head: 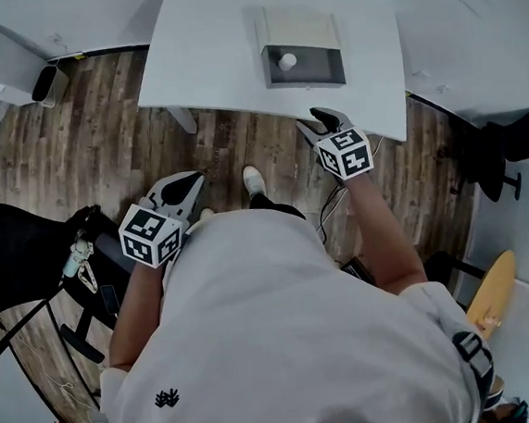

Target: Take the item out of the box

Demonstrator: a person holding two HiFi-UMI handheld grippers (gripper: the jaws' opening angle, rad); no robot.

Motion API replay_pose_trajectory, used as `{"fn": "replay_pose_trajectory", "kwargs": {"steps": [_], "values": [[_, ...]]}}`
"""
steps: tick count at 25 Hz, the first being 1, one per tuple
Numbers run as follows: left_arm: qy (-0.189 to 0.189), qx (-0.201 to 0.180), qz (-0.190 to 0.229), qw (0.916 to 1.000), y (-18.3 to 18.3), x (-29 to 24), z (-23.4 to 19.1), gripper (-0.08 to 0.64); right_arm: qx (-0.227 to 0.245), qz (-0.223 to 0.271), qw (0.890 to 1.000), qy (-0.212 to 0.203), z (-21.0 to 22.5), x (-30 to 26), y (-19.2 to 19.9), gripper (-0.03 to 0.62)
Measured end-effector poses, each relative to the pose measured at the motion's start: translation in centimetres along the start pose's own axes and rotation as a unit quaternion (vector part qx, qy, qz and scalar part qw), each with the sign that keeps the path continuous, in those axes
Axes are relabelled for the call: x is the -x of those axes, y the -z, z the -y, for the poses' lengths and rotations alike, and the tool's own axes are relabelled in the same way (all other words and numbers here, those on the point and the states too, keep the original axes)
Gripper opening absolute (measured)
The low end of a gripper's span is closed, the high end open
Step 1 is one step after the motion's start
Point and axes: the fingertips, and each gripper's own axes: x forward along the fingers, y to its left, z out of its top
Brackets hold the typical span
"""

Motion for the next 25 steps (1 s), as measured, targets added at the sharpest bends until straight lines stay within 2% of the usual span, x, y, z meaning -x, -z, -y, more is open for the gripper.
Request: {"fn": "replay_pose_trajectory", "kwargs": {"steps": [5, 11, 25], "values": [[-0.039, 0.01, 0.01, 0.9992, -2.3, -2.0, -1.8, 0.006, 0.022, -0.008, 1.0, -0.017, 4.3, -3.7, -1.8, 0.187], [-0.065, 0.02, 0.01, 0.9976, -4.0, -4.1, -2.5, 0.006, 0.036, -0.023, 0.998, -0.034, 7.8, -7.3, -2.9, 0.202], [-0.123, 0.045, 0.009, 0.9914, -6.2, -7.0, -3.5, 0.006, 0.078, -0.059, 0.992, -0.075, 11.9, -14.1, -3.7, 0.245]]}}
